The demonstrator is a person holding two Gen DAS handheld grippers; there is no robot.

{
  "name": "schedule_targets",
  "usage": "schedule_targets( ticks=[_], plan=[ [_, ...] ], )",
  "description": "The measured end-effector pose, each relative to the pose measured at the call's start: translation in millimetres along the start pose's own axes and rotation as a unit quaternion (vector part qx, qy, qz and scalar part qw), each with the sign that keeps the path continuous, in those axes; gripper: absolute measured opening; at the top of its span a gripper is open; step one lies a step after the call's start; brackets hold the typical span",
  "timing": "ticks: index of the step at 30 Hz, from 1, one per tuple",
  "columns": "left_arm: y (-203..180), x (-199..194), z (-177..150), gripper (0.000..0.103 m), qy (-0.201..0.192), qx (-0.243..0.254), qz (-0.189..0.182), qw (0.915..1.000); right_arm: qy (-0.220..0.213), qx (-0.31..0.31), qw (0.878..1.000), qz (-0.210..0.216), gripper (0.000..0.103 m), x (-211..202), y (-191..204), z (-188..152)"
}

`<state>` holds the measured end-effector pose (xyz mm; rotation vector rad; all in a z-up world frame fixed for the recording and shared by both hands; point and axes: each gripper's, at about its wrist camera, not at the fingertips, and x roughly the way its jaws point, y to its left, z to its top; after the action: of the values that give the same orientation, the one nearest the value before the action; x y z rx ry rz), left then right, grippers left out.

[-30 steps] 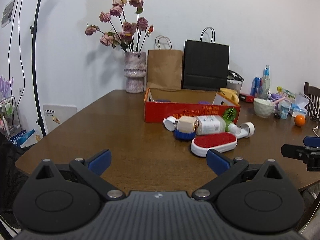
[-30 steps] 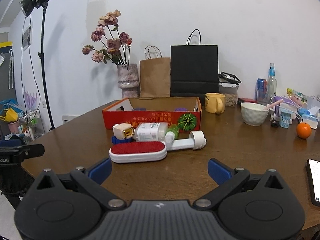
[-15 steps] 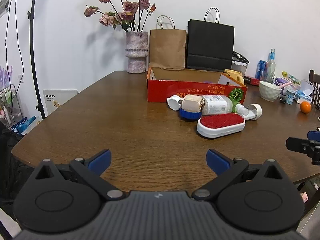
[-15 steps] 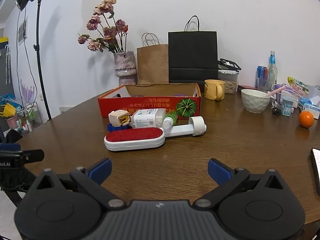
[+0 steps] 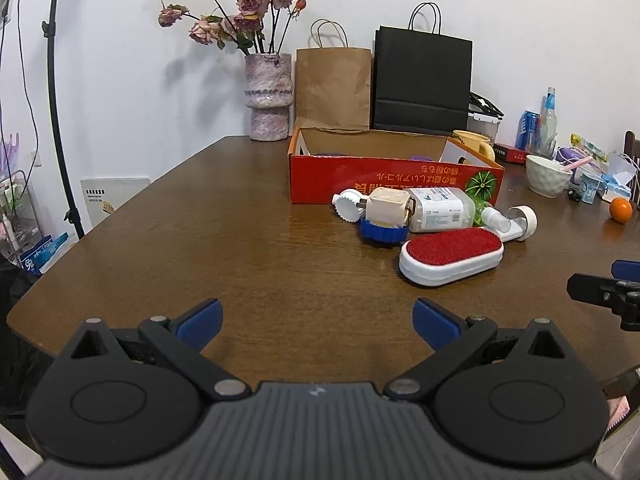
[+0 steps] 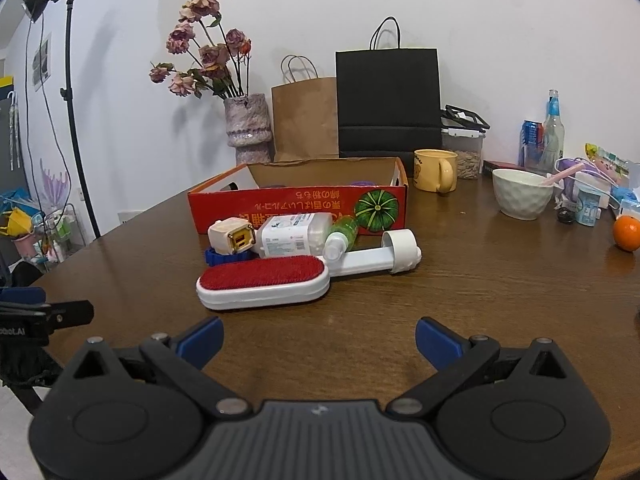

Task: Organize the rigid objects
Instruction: 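Move the right tool toward the white bottles and green bottle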

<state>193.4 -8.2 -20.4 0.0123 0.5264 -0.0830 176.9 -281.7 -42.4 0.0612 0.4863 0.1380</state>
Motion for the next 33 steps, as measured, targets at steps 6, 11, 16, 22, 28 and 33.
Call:
schedule_targets(
  ticks=[6, 11, 16, 22, 28, 33],
  plan=[
    [-8, 22, 14, 0.103, 0.004, 0.001, -0.008, 1.0, 0.003, -0.001, 1.0, 0.004, 0.102, 20, -4, 13],
    [-19, 44, 33, 0.103, -0.002, 0.012, -0.015, 0.9998, 0.004, -0.008, 1.0, 0.012, 0.101, 40, -3, 27],
    [-28, 70, 54, 0.103, -0.007, 0.02, -0.024, 0.9995, 0.005, -0.016, 1.0, 0.019, 0.1, 64, -3, 42],
    [-37, 102, 73, 0.103, -0.001, 0.035, -0.05, 0.9981, 0.011, -0.016, 1.0, 0.022, 0.095, 96, -9, 58],
    [-48, 134, 84, 0.101, 0.011, 0.047, -0.069, 0.9965, 0.018, -0.019, 0.999, 0.017, 0.088, 125, -18, 72],
    [-55, 155, 86, 0.084, 0.029, 0.052, -0.087, 0.9944, 0.033, -0.019, 0.999, 0.014, 0.08, 146, -24, 79]
  ],
)
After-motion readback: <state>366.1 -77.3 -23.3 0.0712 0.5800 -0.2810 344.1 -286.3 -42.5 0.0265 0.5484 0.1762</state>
